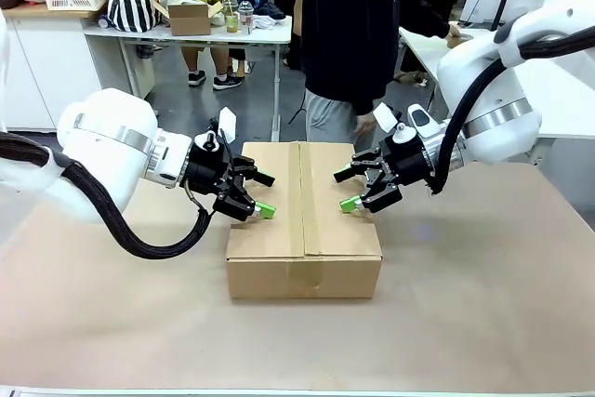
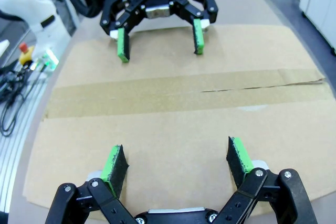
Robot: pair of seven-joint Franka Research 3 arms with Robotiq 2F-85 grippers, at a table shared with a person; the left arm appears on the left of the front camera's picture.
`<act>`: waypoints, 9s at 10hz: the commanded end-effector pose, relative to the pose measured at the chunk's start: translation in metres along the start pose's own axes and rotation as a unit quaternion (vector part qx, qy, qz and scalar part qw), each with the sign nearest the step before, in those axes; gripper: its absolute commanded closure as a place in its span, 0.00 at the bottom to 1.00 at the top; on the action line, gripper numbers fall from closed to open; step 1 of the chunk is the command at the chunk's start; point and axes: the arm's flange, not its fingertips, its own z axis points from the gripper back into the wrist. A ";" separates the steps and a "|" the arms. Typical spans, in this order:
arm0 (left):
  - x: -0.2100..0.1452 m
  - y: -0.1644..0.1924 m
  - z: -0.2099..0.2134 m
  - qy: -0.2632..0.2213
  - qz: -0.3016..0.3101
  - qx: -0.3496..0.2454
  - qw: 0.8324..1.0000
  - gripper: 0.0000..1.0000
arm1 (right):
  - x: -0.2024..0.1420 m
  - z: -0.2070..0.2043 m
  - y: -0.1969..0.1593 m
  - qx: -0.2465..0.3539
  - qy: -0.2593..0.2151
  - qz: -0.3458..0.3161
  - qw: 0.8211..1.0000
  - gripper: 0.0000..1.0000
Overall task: Pack the gift set into the box.
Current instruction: Press and hold the closed box until the human finishes sealing it.
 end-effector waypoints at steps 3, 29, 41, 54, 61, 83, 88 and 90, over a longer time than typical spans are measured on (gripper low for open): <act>-0.004 -0.002 0.000 -0.002 -0.003 -0.002 1.000 0.00 | -0.001 -0.003 0.000 0.000 0.002 -0.001 1.000 0.00; -0.004 -0.002 0.000 -0.002 -0.003 -0.002 1.000 0.00 | -0.001 -0.003 0.000 0.000 0.002 -0.001 1.000 0.00; -0.004 -0.002 0.000 -0.002 -0.003 -0.002 1.000 0.00 | -0.001 -0.003 0.000 0.000 0.002 -0.001 1.000 0.00; -0.004 -0.002 0.000 -0.002 -0.003 -0.002 1.000 0.00 | -0.001 -0.003 0.000 0.000 0.002 -0.001 1.000 0.00; -0.004 -0.002 0.000 -0.002 -0.003 -0.002 1.000 0.00 | -0.001 -0.003 0.000 0.000 0.002 -0.001 1.000 0.00; -0.004 -0.002 0.000 -0.002 -0.003 -0.002 1.000 0.00 | -0.001 -0.003 0.000 0.000 0.002 -0.001 1.000 0.00; -0.004 -0.002 0.000 -0.002 -0.003 -0.002 1.000 0.00 | -0.001 -0.003 0.000 0.000 0.002 -0.001 1.000 0.00; -0.004 -0.002 0.000 -0.002 -0.003 -0.002 1.000 0.00 | -0.001 -0.003 0.000 0.000 0.002 -0.001 1.000 0.00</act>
